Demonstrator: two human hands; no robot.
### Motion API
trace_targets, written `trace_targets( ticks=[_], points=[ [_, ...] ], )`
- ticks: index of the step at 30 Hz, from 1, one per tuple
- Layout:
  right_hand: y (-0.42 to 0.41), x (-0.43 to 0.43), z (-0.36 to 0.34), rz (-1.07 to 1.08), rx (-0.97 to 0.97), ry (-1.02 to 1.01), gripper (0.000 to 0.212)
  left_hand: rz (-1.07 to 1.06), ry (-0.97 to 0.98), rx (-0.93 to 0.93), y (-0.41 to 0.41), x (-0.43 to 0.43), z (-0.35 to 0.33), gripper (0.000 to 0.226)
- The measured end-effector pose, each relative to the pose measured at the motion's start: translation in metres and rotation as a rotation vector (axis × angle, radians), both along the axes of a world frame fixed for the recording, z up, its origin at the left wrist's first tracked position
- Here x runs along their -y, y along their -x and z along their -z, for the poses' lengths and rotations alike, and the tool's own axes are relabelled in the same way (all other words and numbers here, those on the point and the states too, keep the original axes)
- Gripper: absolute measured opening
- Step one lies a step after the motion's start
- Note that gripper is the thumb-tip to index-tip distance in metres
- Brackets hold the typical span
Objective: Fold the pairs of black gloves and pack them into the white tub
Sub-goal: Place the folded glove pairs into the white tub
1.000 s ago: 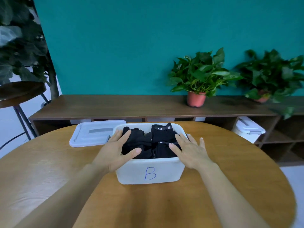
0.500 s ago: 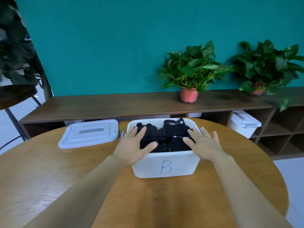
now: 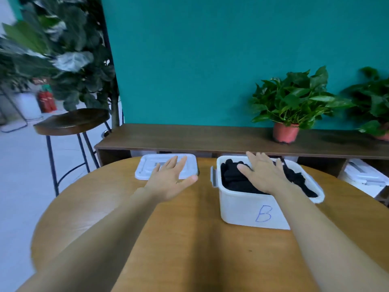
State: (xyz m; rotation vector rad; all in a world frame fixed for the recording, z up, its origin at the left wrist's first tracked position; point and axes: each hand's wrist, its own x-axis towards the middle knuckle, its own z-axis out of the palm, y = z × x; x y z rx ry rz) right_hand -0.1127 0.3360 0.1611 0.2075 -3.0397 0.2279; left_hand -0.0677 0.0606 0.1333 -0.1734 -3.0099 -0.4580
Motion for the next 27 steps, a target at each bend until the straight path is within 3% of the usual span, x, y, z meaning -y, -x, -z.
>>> trace_targets(
  ticks=[10,14,19,27],
  points=[
    [0.037,0.155,0.006,-0.166,0.063,-0.106,0.065,-0.085,0.103,0.041,0.011,0.114,0.010,0.107],
    [0.067,0.192,0.027,-0.205,0.130,-0.165,0.069,-0.078,0.162,0.073,0.043,0.143,0.033,0.132],
    [0.114,0.217,0.065,-0.177,0.258,-0.168,0.097,-0.092,0.177,0.154,0.095,0.165,0.063,0.102],
    [0.190,0.230,0.121,-0.053,0.410,-0.129,0.142,-0.149,0.088,0.219,0.177,0.191,0.108,0.131]
  ],
)
